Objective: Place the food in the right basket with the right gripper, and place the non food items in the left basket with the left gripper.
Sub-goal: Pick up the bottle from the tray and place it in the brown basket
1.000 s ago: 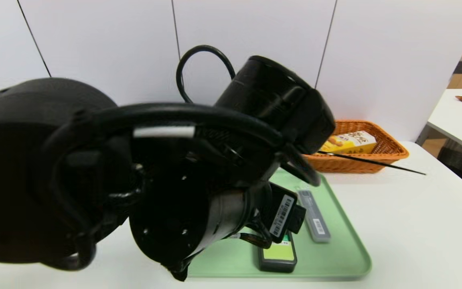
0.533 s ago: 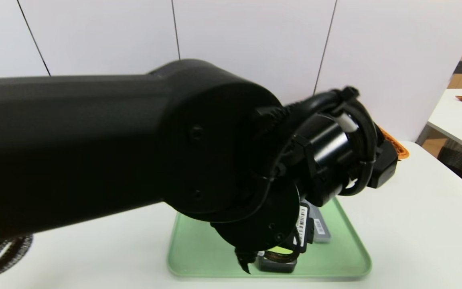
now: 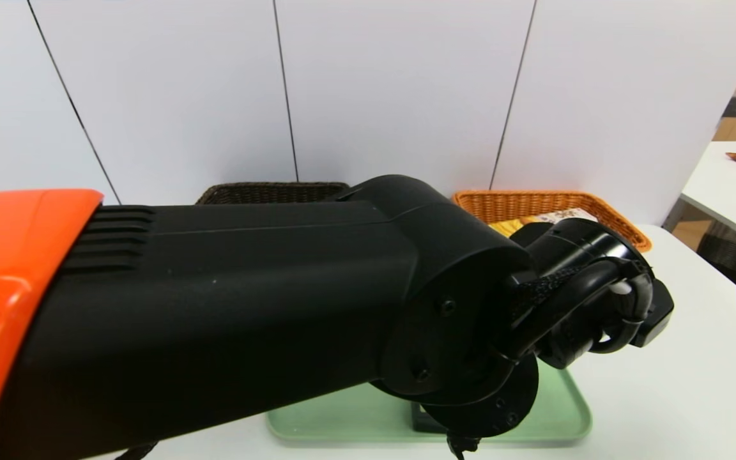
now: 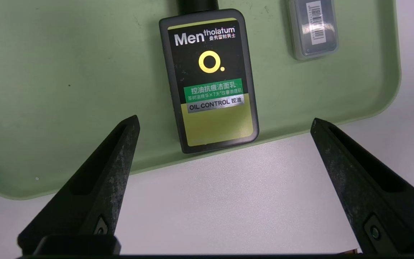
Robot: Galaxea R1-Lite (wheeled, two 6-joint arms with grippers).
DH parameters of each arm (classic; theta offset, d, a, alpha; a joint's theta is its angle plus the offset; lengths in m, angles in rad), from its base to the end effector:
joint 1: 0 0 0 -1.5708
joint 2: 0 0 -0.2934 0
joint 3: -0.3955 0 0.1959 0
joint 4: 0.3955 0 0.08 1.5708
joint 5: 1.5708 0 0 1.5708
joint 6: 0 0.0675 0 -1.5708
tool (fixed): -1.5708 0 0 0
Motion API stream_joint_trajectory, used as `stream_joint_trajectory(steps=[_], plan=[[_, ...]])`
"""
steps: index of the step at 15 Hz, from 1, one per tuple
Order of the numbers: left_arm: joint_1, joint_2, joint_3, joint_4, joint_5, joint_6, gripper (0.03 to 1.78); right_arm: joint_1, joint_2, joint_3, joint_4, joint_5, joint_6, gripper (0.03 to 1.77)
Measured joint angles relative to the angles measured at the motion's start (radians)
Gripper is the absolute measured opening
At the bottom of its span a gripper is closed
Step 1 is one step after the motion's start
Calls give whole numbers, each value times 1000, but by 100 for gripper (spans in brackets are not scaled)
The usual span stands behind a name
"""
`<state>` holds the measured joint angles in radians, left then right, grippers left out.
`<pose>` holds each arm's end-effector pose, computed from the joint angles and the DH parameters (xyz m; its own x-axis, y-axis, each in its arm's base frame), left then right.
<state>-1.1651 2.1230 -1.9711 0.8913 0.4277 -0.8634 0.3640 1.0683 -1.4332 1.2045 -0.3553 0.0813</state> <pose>0.1896 -0.3705 0.1749 0.5619 -0.2572 -0.7862 0.2306 0.9615 -0.1498 0.0984 0.0123 0.2855 0.7089 -0.1022 -0.6979 -0.0598 0.9772 -0.2039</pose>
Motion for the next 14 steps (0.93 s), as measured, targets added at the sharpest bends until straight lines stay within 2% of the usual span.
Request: stream_joint_trajectory(steps=[6, 14], plan=[[7, 12, 0, 7, 14, 11, 169, 0, -7, 4, -2, -1, 1, 170], [58, 80, 0, -40, 18, 26, 169, -12, -1, 18, -4, -1, 1, 170]])
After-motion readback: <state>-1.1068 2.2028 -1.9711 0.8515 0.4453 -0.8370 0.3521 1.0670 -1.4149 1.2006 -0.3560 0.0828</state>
